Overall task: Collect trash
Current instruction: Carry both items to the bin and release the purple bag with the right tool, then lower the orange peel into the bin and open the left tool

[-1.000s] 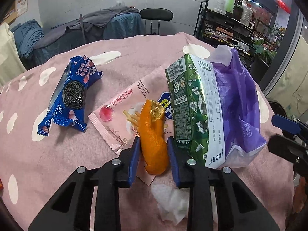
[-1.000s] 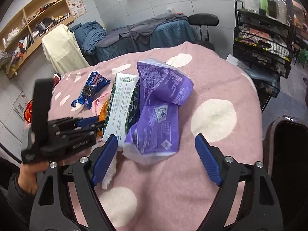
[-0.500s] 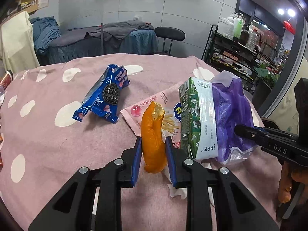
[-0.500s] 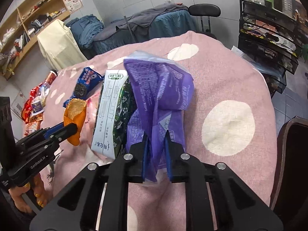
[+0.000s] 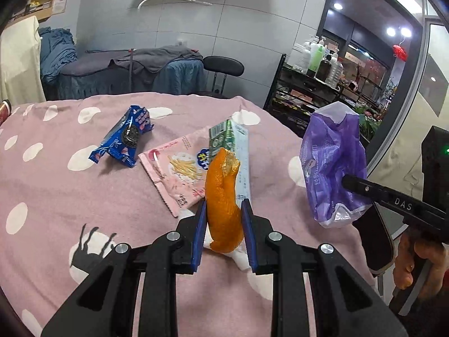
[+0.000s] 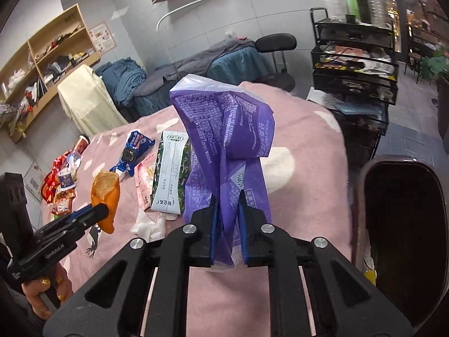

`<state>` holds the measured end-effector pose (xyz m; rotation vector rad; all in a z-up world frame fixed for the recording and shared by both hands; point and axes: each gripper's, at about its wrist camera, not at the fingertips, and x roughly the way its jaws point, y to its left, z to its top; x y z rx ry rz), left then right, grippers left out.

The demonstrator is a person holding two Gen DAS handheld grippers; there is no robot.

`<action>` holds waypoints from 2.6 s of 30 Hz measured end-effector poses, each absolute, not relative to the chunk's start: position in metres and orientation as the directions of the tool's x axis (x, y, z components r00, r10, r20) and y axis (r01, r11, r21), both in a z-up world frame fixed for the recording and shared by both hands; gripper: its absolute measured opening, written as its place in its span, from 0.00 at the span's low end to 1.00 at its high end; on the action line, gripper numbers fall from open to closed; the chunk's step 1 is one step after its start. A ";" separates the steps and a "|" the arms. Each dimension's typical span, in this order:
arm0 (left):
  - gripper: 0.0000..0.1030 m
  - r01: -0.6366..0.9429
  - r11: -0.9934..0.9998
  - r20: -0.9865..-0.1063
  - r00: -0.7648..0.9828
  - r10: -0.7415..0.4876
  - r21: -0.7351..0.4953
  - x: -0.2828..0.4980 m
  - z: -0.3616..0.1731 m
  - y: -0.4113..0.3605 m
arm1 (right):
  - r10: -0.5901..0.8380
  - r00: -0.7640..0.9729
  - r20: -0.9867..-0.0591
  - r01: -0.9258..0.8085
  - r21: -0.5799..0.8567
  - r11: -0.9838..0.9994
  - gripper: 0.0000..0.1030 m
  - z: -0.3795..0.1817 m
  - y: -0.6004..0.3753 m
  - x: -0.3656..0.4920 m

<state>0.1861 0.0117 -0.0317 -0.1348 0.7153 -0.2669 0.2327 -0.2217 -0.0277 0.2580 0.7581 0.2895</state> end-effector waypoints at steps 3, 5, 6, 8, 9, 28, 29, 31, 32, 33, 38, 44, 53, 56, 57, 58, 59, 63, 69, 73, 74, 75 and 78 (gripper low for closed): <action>0.24 0.232 0.948 -0.617 0.720 -0.319 -0.219 0.179 -0.030 -0.005 | 0.324 0.719 -0.615 -0.128 0.340 0.931 0.14 -0.022 -0.243 0.215; 0.24 0.259 0.939 -0.609 0.714 -0.345 -0.228 0.176 -0.028 -0.018 | 0.302 0.739 -0.603 -0.093 0.352 0.931 0.14 -0.020 -0.261 0.202; 0.24 0.272 0.934 -0.606 0.710 -0.357 -0.231 0.175 -0.027 -0.024 | 0.292 0.746 -0.599 -0.077 0.357 0.931 0.14 -0.019 -0.270 0.197; 0.24 0.300 0.924 -0.601 0.702 -0.382 -0.237 0.173 -0.026 -0.038 | 0.269 0.756 -0.596 -0.049 0.358 0.932 0.14 -0.018 -0.283 0.189; 0.24 0.313 0.919 -0.598 0.698 -0.393 -0.239 0.172 -0.026 -0.044 | 0.252 0.763 -0.595 -0.030 0.357 0.934 0.14 -0.017 -0.291 0.184; 0.24 0.484 0.839 -0.637 0.570 -0.518 -0.249 0.179 -0.037 -0.140 | 0.015 0.678 -0.735 0.315 0.308 0.898 0.14 -0.090 -0.421 0.166; 0.24 0.490 0.837 -0.639 0.568 -0.519 -0.245 0.179 -0.037 -0.143 | 0.004 0.667 -0.745 0.330 0.300 0.895 0.14 -0.095 -0.425 0.167; 0.24 0.501 0.831 -0.641 0.559 -0.525 -0.243 0.178 -0.037 -0.148 | -0.005 0.644 -0.765 0.347 0.286 0.893 0.14 -0.105 -0.429 0.172; 0.24 0.506 0.828 -0.643 0.555 -0.528 -0.243 0.178 -0.037 -0.151 | -0.003 0.630 -0.777 0.349 0.279 0.895 0.16 -0.110 -0.430 0.174; 0.24 0.510 0.825 -0.644 0.552 -0.530 -0.241 0.178 -0.037 -0.154 | -0.012 0.614 -0.789 0.361 0.267 0.893 0.23 -0.115 -0.430 0.176; 0.24 0.534 0.814 -0.653 0.537 -0.534 -0.227 0.180 -0.038 -0.168 | -0.018 0.639 -0.769 0.363 0.281 0.888 0.62 -0.120 -0.427 0.164; 0.24 0.576 0.788 -0.659 0.509 -0.554 -0.217 0.184 -0.039 -0.193 | -0.056 0.687 -0.725 0.382 0.294 0.876 0.67 -0.106 -0.429 0.145; 0.24 0.630 0.745 -0.692 0.438 -0.574 -0.219 0.191 -0.047 -0.235 | -0.147 0.733 -0.665 0.451 0.312 0.836 0.71 -0.077 -0.446 0.126; 0.24 0.644 0.732 -0.704 0.414 -0.577 -0.222 0.195 -0.050 -0.249 | -0.179 0.738 -0.651 0.481 0.320 0.816 0.71 -0.072 -0.457 0.119; 0.24 0.648 0.729 -0.708 0.408 -0.577 -0.221 0.196 -0.051 -0.253 | -0.188 0.737 -0.649 0.490 0.322 0.810 0.72 -0.071 -0.460 0.118; 0.24 0.652 0.726 -0.712 0.403 -0.575 -0.217 0.197 -0.053 -0.258 | -0.197 0.736 -0.647 0.500 0.324 0.803 0.72 -0.070 -0.463 0.117; 0.24 0.656 0.725 -0.717 0.399 -0.571 -0.211 0.198 -0.055 -0.263 | -0.212 0.734 -0.645 0.516 0.327 0.791 0.72 -0.070 -0.468 0.114; 0.24 0.671 0.717 -0.736 0.387 -0.556 -0.188 0.200 -0.061 -0.279 | -0.236 0.722 -0.651 0.549 0.331 0.768 0.73 -0.069 -0.481 0.108; 0.24 0.690 0.706 -0.761 0.367 -0.535 -0.163 0.202 -0.071 -0.299 | -0.265 0.706 -0.657 0.586 0.331 0.740 0.73 -0.070 -0.498 0.101; 0.29 0.695 0.708 -0.776 0.374 -0.509 -0.130 0.201 -0.076 -0.309 | -0.275 0.699 -0.660 0.600 0.332 0.728 0.75 -0.071 -0.503 0.098; 0.31 0.697 0.706 -0.780 0.373 -0.503 -0.121 0.202 -0.078 -0.311 | -0.275 0.697 -0.662 0.602 0.332 0.726 0.75 -0.072 -0.504 0.098; 0.36 0.700 0.705 -0.780 0.377 -0.499 -0.112 0.200 -0.078 -0.311 | -0.277 0.695 -0.664 0.605 0.331 0.724 0.76 -0.072 -0.505 0.098; 0.61 0.708 0.699 -0.772 0.388 -0.503 -0.099 0.198 -0.077 -0.311 | -0.279 0.691 -0.667 0.609 0.330 0.721 0.77 -0.074 -0.507 0.098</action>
